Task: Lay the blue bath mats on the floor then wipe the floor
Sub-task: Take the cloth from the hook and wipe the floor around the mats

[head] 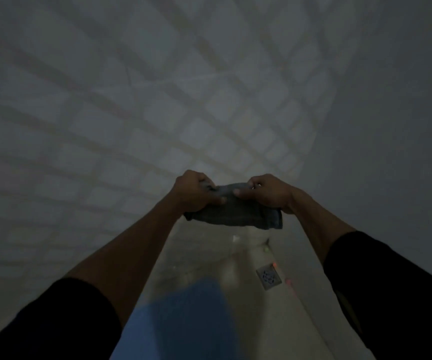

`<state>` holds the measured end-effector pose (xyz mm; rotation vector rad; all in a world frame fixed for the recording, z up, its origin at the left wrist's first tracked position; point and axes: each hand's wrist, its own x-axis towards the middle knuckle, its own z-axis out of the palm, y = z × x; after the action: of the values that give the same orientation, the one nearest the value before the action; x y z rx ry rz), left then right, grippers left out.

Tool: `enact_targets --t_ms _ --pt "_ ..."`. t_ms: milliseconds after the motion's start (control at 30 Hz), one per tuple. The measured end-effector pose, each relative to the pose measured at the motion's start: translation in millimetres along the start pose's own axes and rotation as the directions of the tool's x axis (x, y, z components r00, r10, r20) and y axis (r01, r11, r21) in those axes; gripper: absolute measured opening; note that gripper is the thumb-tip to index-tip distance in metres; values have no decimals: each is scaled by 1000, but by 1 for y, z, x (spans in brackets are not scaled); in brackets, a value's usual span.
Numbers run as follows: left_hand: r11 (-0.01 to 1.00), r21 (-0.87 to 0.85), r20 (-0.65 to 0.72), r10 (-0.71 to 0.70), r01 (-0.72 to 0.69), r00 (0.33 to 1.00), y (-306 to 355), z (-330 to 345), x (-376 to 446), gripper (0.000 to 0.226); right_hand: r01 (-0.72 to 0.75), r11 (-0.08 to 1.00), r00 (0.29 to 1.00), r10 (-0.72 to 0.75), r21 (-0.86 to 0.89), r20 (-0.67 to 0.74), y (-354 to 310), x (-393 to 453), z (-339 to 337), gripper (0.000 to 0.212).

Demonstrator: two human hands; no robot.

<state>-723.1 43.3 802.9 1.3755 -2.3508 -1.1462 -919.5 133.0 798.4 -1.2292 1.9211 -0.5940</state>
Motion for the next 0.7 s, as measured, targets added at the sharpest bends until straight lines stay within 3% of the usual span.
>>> enact_targets --t_ms 133,233,333,533,700 --pt "1000 -23 -67 -5 3 998 32 -30 -36 56 116 991 992 -119 -64 -45 -43 -35 -31 47" --pt "1000 12 -154 10 -8 988 54 -45 -69 48 192 977 979 -198 -94 -54 -73 -68 -48 53" --pt "996 59 -281 80 -65 956 74 -59 -101 42 265 958 957 -275 -111 -96 -98 -102 -60 45" --pt "946 230 -345 298 -228 890 126 -92 -145 47 418 893 879 -444 -167 -173 -134 -147 -95 34" --pt "943 209 -482 329 -258 812 175 -116 -145 39 538 825 784 -565 -171 -259 -151 -154 -139 32"
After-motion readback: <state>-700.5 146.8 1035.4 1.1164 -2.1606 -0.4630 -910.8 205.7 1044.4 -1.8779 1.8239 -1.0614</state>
